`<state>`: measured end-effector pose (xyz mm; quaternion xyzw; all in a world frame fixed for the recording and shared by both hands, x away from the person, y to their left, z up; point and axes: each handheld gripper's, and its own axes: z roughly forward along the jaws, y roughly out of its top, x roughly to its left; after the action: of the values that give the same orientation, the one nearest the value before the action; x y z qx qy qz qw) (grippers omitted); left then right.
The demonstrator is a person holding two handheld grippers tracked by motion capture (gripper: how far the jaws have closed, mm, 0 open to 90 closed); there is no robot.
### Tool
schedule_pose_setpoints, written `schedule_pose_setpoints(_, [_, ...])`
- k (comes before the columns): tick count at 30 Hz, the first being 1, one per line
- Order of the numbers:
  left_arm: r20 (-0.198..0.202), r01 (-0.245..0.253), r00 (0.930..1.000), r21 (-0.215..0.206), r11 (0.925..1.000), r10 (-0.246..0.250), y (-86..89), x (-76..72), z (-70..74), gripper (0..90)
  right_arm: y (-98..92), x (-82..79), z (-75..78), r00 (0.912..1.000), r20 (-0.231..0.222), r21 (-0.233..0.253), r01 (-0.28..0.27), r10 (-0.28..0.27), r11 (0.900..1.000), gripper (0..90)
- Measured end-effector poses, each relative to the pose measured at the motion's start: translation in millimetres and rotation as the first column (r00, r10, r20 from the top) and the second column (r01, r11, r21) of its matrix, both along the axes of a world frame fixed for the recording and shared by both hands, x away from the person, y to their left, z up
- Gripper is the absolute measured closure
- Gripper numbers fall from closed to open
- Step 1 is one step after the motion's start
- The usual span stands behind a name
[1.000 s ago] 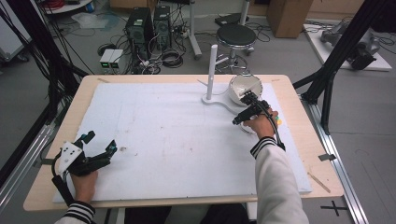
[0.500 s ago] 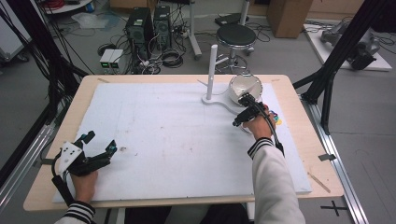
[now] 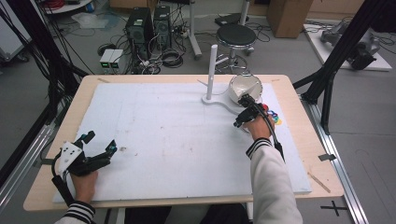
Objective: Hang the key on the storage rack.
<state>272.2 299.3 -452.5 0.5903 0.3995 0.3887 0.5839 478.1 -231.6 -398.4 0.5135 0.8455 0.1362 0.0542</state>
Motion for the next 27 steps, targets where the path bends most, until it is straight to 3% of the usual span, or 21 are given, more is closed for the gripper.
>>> schedule_pose_setpoints(11, [0.000,-0.001,1.0000,-0.002,1.0000,0.001,-0.1,0.1,0.0,12.8,2.3,1.8,-3.0,0.9995,-0.029,0.001,0.008,-0.008,1.000,63.9])
schedule_pose_setpoints(27, [-0.003,-0.002,1.0000,-0.005,1.0000,0.002,-0.1,0.4,0.0,12.7,3.2,2.8,-5.2,0.9994,-0.033,-0.018,0.005,-0.005,1.000,74.2])
